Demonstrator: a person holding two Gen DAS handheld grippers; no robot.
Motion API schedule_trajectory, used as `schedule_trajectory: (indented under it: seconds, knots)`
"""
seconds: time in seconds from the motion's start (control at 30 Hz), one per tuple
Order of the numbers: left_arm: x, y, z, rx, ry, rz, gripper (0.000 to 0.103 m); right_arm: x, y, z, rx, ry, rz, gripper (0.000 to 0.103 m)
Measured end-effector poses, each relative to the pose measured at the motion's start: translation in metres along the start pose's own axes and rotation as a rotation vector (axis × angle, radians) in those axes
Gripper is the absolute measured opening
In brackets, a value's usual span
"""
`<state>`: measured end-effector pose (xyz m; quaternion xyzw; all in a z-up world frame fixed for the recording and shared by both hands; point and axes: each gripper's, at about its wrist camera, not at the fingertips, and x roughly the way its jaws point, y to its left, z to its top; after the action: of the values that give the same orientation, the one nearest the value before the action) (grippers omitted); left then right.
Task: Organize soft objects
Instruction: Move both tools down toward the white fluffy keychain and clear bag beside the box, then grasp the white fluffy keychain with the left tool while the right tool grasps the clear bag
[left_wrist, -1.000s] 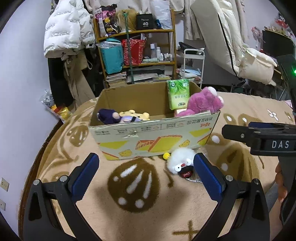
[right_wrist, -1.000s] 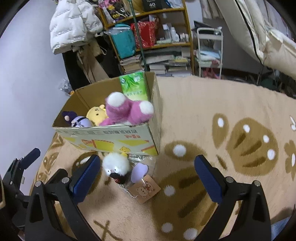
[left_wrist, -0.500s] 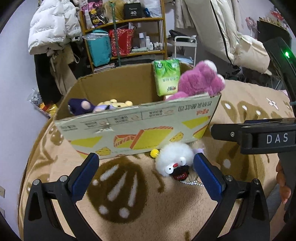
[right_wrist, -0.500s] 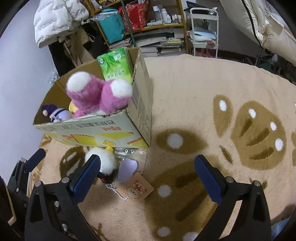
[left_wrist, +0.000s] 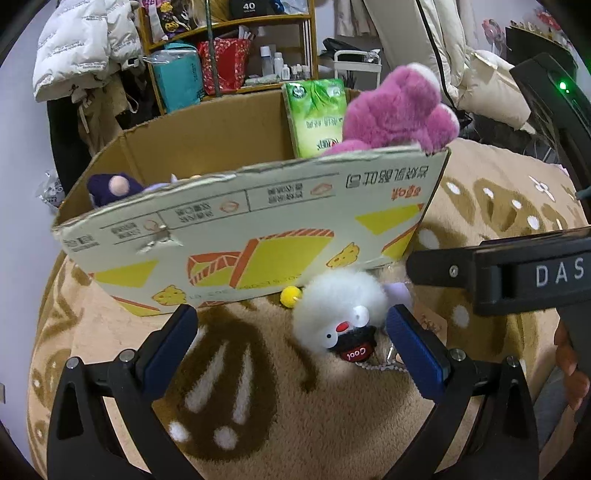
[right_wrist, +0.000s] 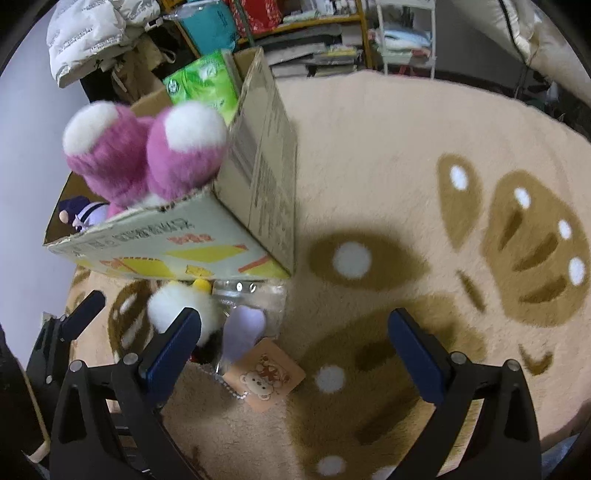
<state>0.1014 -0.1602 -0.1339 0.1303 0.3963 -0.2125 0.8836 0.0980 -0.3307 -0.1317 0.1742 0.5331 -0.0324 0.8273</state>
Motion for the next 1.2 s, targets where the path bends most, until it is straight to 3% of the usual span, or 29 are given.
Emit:
schedule_trajectory:
  seconds: [0.57, 0.77, 0.93, 1.2]
  knots:
    - [0.026, -0.012, 0.001, 0.044, 0.017, -0.031, 0.098, 0.023, 0.008, 0.005, 0.001, 0.056, -0.012, 0.103]
    - [0.034, -0.008, 0.0, 0.023, 0.061, -0.059, 0.084, 0.032, 0.002, 0.013, 0.007, 0.085, 0.005, 0.103]
    - [0.038, -0.006, -0.002, -0.006, 0.1, -0.108, 0.06, 0.043, 0.005, 0.018, 0.013, 0.098, 0.04, 0.103]
    - [0.036, -0.003, -0.009, -0.044, 0.158, -0.17, 0.041, 0.053, 0.011, 0.021, 0.028, 0.093, 0.064, 0.099]
